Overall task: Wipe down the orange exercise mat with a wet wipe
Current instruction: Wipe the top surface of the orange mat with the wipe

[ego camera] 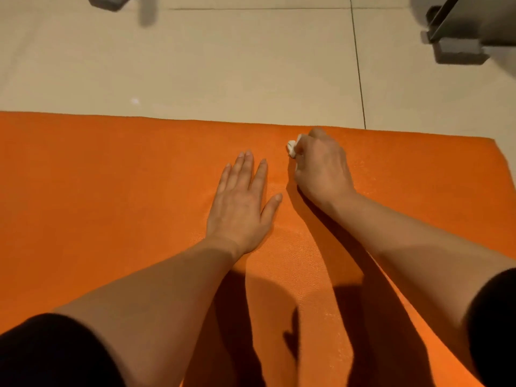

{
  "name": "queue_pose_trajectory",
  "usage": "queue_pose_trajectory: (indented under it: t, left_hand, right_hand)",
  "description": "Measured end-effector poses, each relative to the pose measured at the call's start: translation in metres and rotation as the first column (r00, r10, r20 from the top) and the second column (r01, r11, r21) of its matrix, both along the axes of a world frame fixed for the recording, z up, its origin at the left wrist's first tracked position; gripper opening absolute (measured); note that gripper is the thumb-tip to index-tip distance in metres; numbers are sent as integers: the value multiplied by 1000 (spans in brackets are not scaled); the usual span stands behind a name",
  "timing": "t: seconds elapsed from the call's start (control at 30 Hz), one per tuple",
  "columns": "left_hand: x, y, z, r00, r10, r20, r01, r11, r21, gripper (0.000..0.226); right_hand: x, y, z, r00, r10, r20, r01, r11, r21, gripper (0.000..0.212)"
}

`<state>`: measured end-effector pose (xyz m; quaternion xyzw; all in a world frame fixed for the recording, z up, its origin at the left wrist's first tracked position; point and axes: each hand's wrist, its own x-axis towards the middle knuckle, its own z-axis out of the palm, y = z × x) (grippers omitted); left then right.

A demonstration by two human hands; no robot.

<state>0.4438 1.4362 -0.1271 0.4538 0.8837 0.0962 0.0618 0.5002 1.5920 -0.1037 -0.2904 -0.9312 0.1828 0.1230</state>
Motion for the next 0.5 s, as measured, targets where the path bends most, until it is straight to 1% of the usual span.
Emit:
queue_pose_trajectory:
  t: [0.1,0.13,0.17,0.2,0.3,0.33,0.37,0.43,0.5]
  left_hand:
    - [-2,2,2,1000,-7,-7,7,1000,-29,76]
    - [-3,3,2,1000,-11,-6,11,999,-40,77]
    - [-3,4,3,1000,-12,-4,12,999,-49,78]
    - [-4,5,5,1000,-13,0,13,998,-54,78]
    - [-9,4,9,999,-15,39,18,997,-76,69]
    - [-11,5,10,997,-14,77,20,996,-85,66]
    - [-12,5,12,992,-10,126,22,995,-94,66]
    - [-13,8,19,978,-3,206,31,991,-128,71]
    - [-12,10,27,972,8,234,39,980,-196,74]
  right_hand:
    - [23,16,1,983,-184,-1,184,983,23,16]
    - [24,12,1,975,-221,-26,221,975,13,15]
    - [22,3,1,974,-222,-50,222,975,-11,14]
    - [16,-8,1,979,-189,-70,187,982,-42,14]
    - [0,-41,3,998,20,-61,-27,994,-108,14]
    - [1,-43,5,998,49,-39,-53,993,-103,14]
    - [6,-37,6,999,35,-7,-36,995,-90,14]
    - [22,-16,7,996,-82,34,84,995,-51,13]
    - [42,1,7,961,-272,45,273,962,-17,14]
